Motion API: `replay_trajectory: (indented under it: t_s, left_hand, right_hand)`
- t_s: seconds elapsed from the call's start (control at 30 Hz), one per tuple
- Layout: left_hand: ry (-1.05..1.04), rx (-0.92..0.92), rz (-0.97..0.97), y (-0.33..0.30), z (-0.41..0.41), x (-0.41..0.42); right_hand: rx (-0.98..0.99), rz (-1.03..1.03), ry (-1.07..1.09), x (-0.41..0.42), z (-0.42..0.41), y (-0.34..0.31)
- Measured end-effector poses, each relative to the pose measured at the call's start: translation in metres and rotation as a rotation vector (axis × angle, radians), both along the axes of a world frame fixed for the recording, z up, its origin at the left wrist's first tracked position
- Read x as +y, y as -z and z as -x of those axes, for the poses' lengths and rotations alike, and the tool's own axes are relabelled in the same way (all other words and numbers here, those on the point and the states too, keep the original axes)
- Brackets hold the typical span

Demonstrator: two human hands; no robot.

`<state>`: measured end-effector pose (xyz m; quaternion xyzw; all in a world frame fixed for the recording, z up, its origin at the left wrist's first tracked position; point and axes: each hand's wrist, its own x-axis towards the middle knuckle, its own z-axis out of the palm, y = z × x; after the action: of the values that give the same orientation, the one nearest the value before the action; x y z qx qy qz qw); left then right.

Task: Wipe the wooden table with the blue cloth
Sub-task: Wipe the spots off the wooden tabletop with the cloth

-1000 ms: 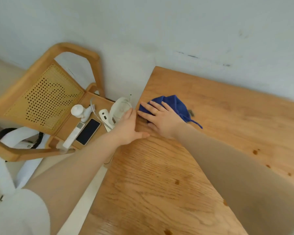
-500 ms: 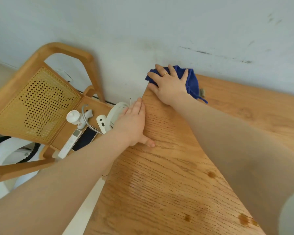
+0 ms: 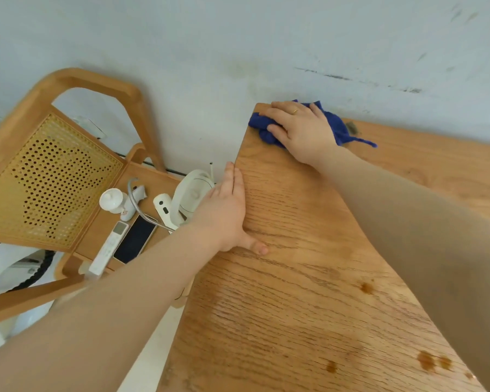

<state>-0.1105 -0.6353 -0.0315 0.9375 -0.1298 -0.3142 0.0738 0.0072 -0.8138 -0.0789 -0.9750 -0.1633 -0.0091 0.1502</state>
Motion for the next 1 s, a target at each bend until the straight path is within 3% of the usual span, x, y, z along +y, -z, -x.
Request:
replay_trajectory:
  t_s: [0.17, 0.37, 0.5, 0.63, 0.87, 1.0]
  left_hand:
    - [0.011, -0.059, -0.074, -0.010, 0.004, -0.004]
    - [0.004, -0.035, -0.085, -0.015, 0.000, -0.008]
    - [0.021, -0.027, -0.072, -0.006, -0.004, -0.007]
    - [0.016, -0.025, -0.041, -0.004, -0.001, -0.003]
    - [0.010, -0.049, -0.056, -0.008, -0.001, -0.005]
    - [0.016, -0.040, -0.037, -0.006, -0.003, -0.006]
  right_hand:
    - [0.074, 0.020, 0.030, 0.012, 0.035, -0.007]
    - [0.113, 0.023, -0.277, -0.018, 0.068, -0.014]
    - [-0.010, -0.082, -0.024, -0.020, 0.019, -0.005]
    - [-0.007, -0.020, 0.206, -0.002, 0.010, -0.002]
    - [0.037, -0.046, 0.034, 0.005, 0.096, -0.006]
    - [0.068, -0.100, -0.191, -0.021, 0.069, -0.009]
